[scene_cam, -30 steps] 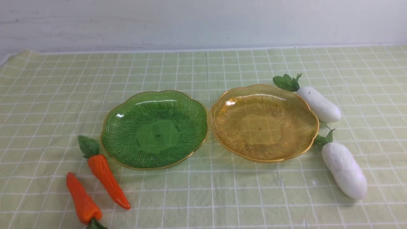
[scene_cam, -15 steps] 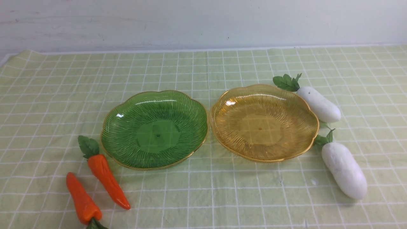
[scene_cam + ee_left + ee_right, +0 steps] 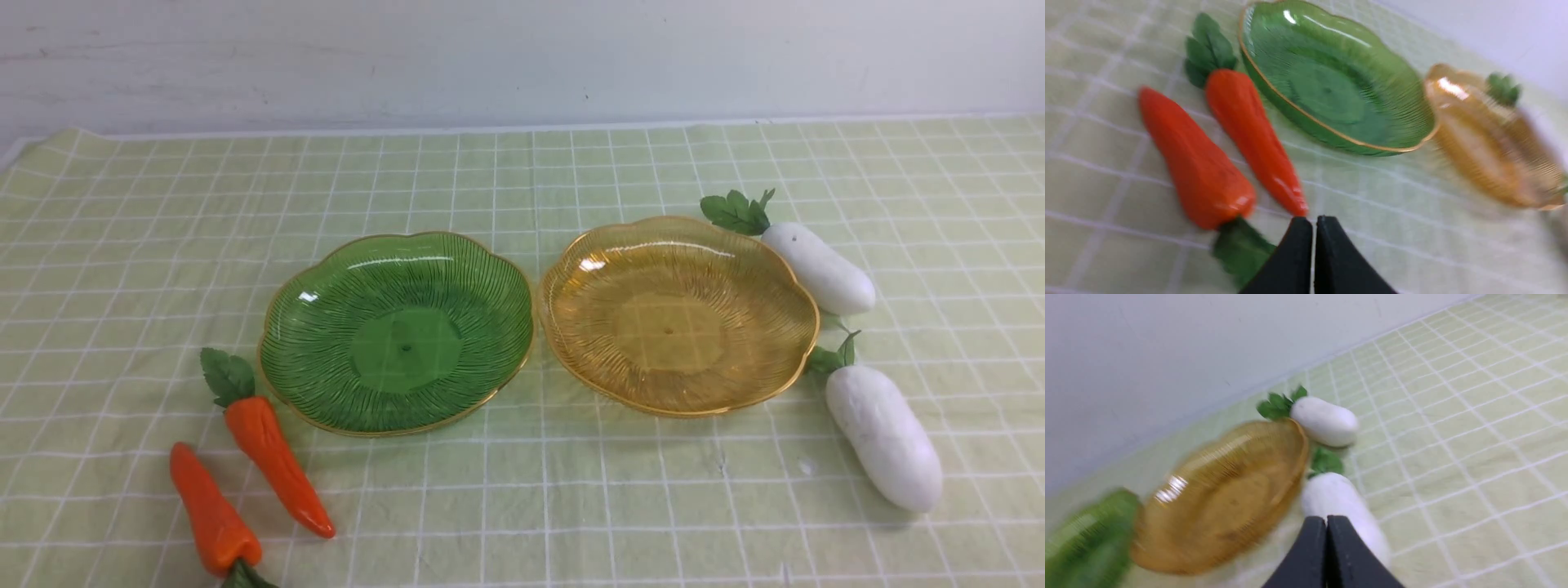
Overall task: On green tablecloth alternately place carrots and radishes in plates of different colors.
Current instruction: 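Place the white radish on the plate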
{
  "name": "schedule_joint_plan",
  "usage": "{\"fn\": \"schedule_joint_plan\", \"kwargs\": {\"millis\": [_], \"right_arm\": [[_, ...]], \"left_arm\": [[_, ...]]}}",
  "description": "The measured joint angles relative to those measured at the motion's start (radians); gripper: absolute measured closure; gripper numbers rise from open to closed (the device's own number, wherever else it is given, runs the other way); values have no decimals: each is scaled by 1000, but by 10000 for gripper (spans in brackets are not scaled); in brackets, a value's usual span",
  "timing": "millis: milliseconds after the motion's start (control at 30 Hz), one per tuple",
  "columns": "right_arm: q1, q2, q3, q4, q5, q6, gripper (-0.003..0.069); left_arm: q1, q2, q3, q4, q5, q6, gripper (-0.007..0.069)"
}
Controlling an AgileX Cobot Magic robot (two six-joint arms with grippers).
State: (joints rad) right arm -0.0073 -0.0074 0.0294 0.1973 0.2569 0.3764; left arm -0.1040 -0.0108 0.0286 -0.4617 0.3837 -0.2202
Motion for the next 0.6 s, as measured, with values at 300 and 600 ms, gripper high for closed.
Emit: {"fn": "schedule_joint_plan", "kwargs": {"millis": [300,600], "right_arm": [[0,0,0,196,-52,69,673],[0,0,0,213,-233,69,673]], "left_arm": [[0,0,0,-299,-72,-53,629],[0,0,-31,-426,-68,-33,629]]}}
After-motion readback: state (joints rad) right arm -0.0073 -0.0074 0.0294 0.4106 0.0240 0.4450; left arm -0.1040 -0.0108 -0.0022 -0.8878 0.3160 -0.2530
